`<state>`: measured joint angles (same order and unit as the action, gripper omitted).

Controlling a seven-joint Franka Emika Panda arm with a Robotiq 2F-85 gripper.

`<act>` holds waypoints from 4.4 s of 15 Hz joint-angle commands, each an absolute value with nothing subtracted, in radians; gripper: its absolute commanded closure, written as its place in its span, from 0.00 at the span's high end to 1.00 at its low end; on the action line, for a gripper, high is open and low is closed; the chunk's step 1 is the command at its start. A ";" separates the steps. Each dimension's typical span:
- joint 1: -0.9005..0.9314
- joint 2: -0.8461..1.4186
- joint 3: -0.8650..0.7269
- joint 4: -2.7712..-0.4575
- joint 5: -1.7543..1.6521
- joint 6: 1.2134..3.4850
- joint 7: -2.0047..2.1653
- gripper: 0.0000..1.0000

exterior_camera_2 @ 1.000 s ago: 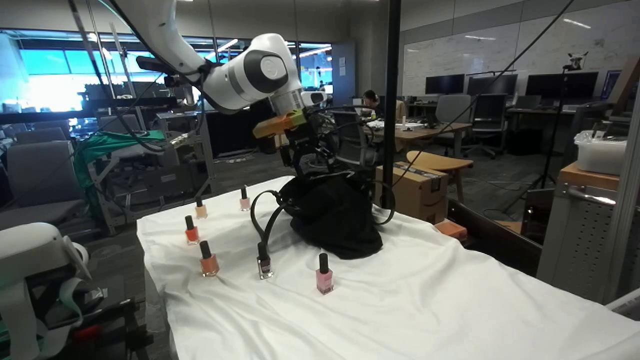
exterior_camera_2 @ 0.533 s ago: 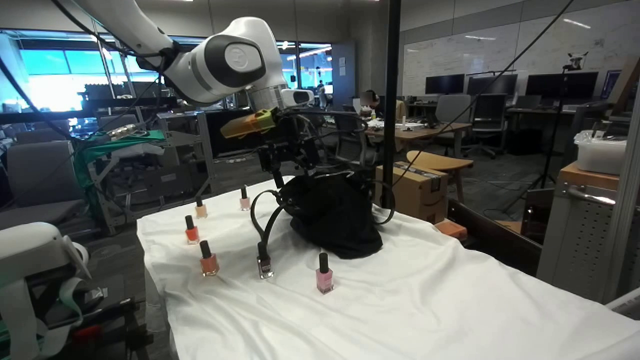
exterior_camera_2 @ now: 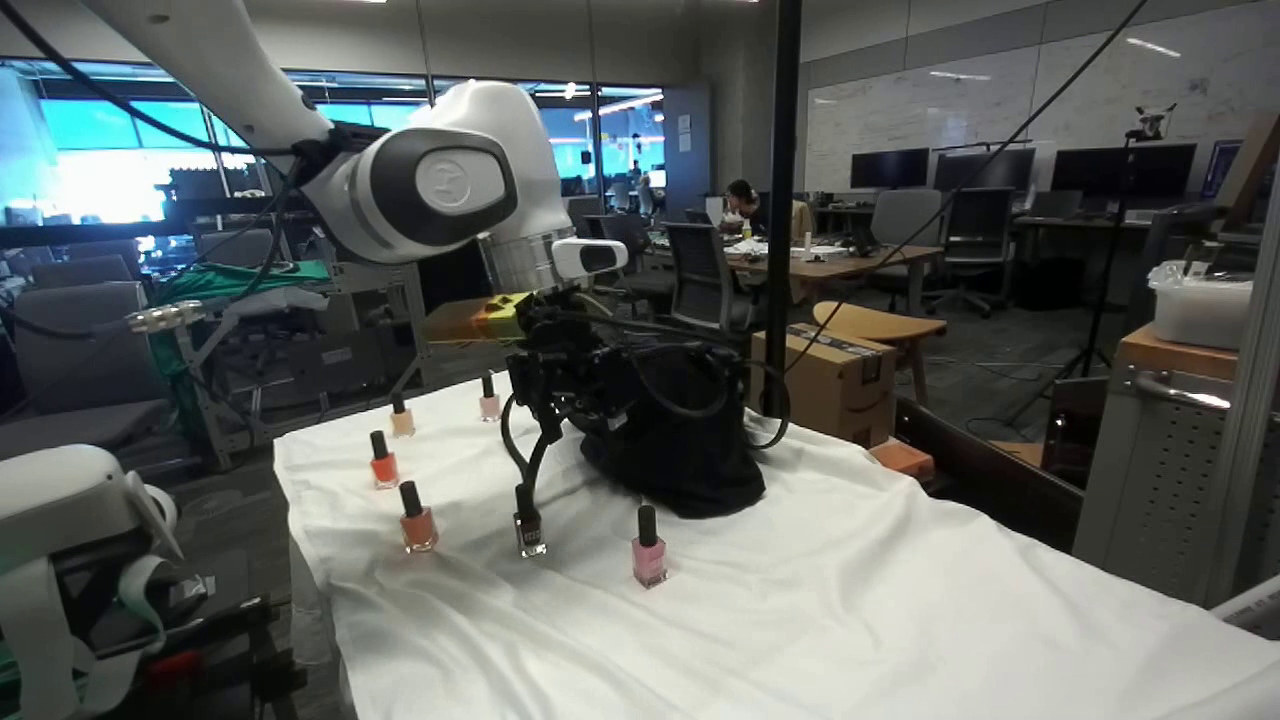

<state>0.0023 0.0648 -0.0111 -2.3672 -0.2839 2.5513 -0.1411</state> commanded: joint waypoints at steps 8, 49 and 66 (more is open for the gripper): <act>-0.038 0.164 -0.069 -2.450 -0.306 2.826 -0.130 1.00; -0.067 0.429 -0.081 -2.193 -0.371 2.745 -0.406 1.00; -0.012 0.381 -0.122 -2.169 -0.511 2.615 -0.332 0.15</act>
<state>-0.0456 0.4119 -0.0989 -2.1759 -0.4564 2.6521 -0.3776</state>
